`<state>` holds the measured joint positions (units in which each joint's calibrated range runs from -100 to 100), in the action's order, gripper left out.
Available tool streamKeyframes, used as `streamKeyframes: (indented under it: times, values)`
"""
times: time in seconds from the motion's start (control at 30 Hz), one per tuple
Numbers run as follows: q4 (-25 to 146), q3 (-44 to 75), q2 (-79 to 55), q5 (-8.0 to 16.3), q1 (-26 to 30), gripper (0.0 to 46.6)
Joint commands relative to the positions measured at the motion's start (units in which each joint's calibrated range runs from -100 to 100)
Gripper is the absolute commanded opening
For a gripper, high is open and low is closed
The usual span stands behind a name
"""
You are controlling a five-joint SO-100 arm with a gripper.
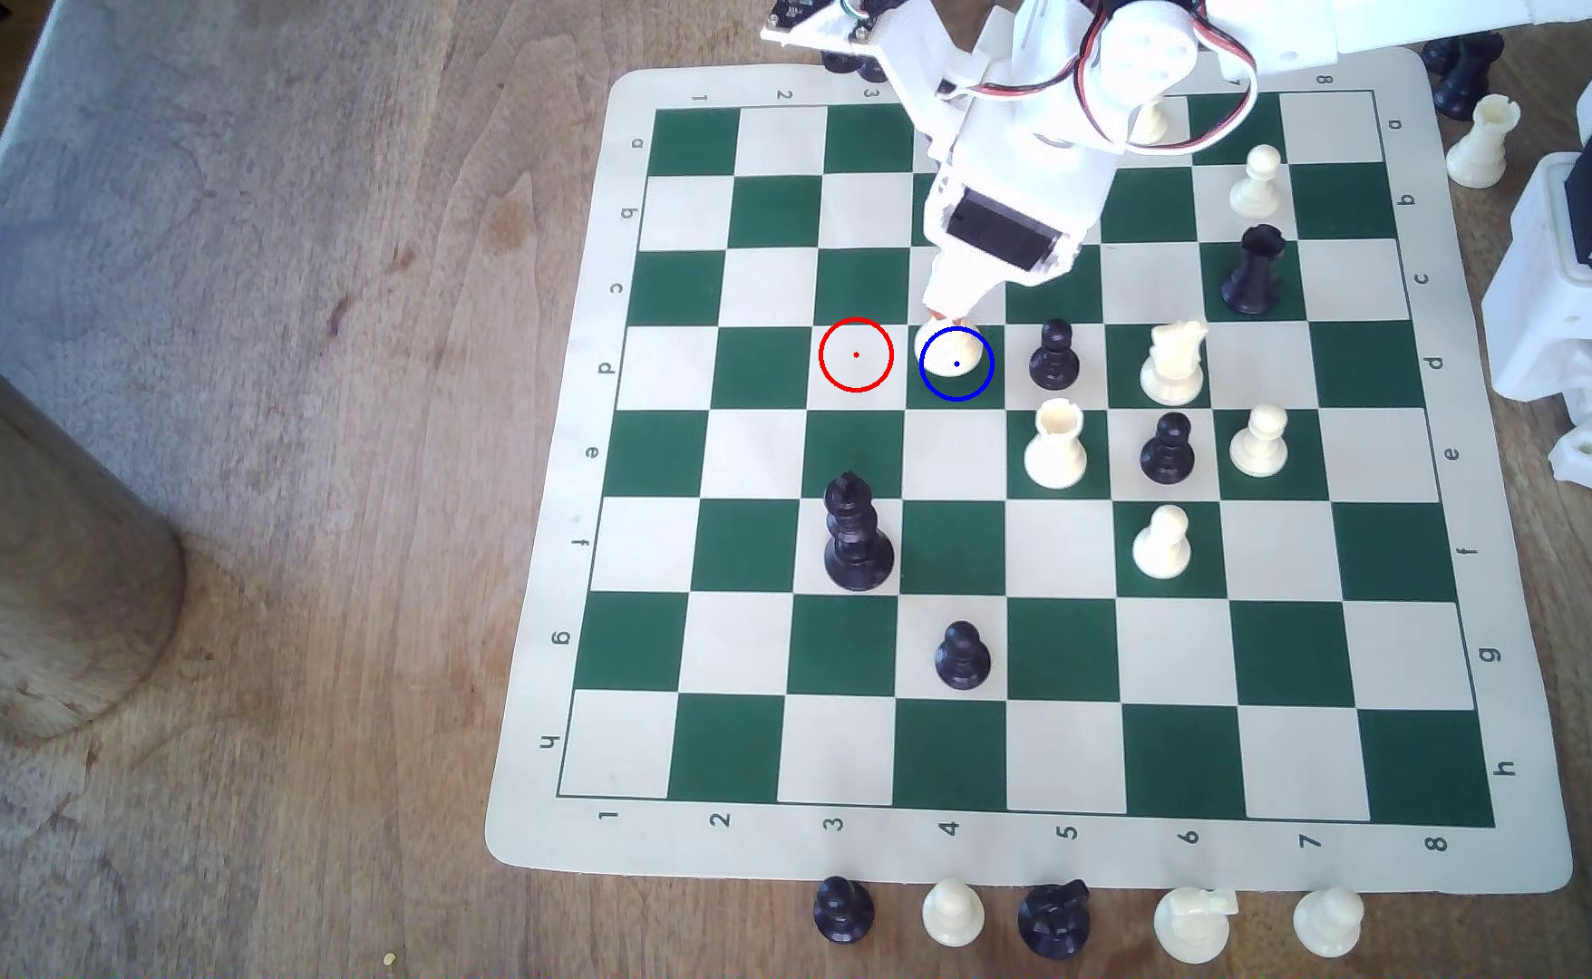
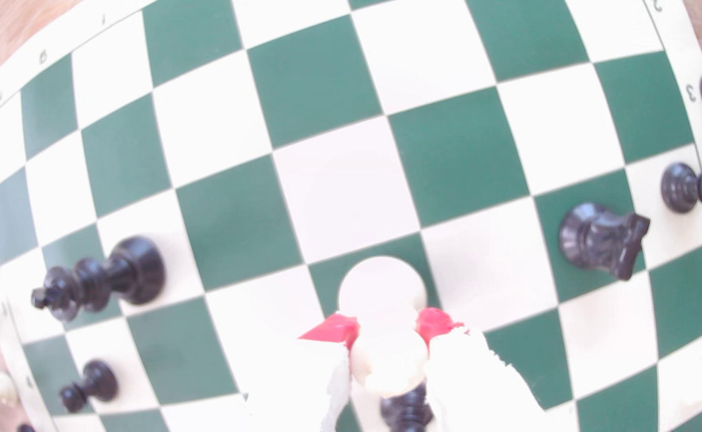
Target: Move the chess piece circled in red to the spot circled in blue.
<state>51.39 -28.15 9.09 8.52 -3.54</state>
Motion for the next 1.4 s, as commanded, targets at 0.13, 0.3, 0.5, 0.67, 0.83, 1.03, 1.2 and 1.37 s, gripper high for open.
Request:
streamKeyframes:
  times: [0.13, 0.3, 0.5, 0.67, 0.83, 1.03, 1.2, 1.37]
  values:
    - [-1.1, 2.2, -0.9, -0.3, -0.3, 1.5]
    - [-1.2, 2.4, -1.9, -0.4, 0.0, 2.7]
    - [-1.5, 2.7, -2.8, -0.4, -1.0, 17.6]
    - [-1.5, 2.9, -2.5, -0.3, -1.0, 19.1]
    - [-0.2, 2.9, -1.7, -0.4, -0.9, 19.7]
    - [5.0, 3.5, 2.3, -0.3, -0.2, 19.7]
    - [8.7, 2.9, 7.1, -0.1, 0.1, 19.6]
    - [13.6, 0.1, 15.0, -0.2, 1.9, 19.4]
